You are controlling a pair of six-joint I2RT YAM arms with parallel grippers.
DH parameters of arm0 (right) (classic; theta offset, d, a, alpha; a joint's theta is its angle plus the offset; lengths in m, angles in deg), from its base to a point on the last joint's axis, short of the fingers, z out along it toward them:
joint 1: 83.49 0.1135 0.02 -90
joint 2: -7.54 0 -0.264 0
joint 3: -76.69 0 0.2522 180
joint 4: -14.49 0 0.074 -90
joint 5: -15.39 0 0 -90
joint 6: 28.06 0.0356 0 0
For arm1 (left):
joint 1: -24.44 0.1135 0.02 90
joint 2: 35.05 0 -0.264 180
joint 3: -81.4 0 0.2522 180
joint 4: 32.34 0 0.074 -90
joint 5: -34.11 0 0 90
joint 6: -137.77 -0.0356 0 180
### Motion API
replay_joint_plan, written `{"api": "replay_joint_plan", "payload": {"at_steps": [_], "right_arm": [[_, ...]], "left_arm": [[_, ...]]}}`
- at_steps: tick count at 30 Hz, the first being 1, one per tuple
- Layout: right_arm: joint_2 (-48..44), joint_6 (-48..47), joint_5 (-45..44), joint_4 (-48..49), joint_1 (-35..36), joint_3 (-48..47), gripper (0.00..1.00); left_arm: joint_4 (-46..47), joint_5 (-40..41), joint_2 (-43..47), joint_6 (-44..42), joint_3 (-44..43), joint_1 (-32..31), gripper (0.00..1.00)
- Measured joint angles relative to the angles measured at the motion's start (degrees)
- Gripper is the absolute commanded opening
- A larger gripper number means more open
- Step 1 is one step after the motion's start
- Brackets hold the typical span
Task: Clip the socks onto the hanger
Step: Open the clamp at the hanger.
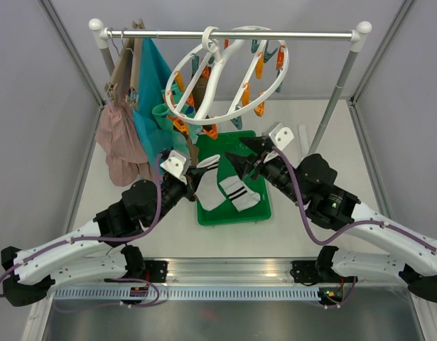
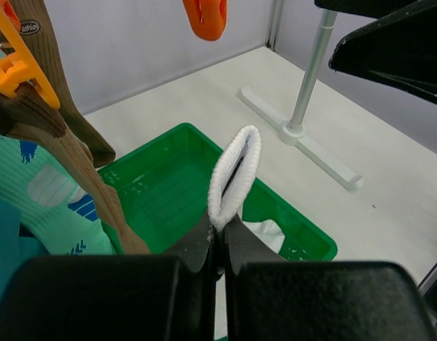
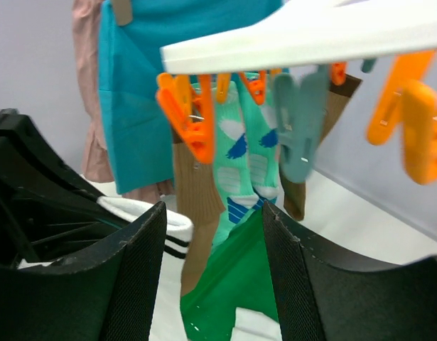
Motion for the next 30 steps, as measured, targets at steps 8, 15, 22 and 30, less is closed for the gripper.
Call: {"api": "replay_joint_plan", "payload": {"at_steps": [8, 15, 22, 30], "right_arm": [[5.3, -4.9, -2.8, 3.7, 5.3, -2.3, 0.68], [8.5, -8.2, -5.2, 7.0, 5.3, -3.7, 0.70], [12.1, -10.4, -6.5, 9.1, 5.3, -6.2, 0.72], [14.3, -11.7, -7.9, 10.9, 5.3, -7.7, 0.73]], "left_arm": [[-3.5, 1.3, 0.4, 0.5, 0.0, 0.0, 0.02], [-4.0, 1.4, 0.6, 0.5, -0.2, 0.0, 0.02], [-4.0, 1.4, 1.0, 0.5, -0.3, 0.0, 0.02], [-4.0, 1.4, 1.0, 0.5, -0.3, 0.0, 0.02]]}}
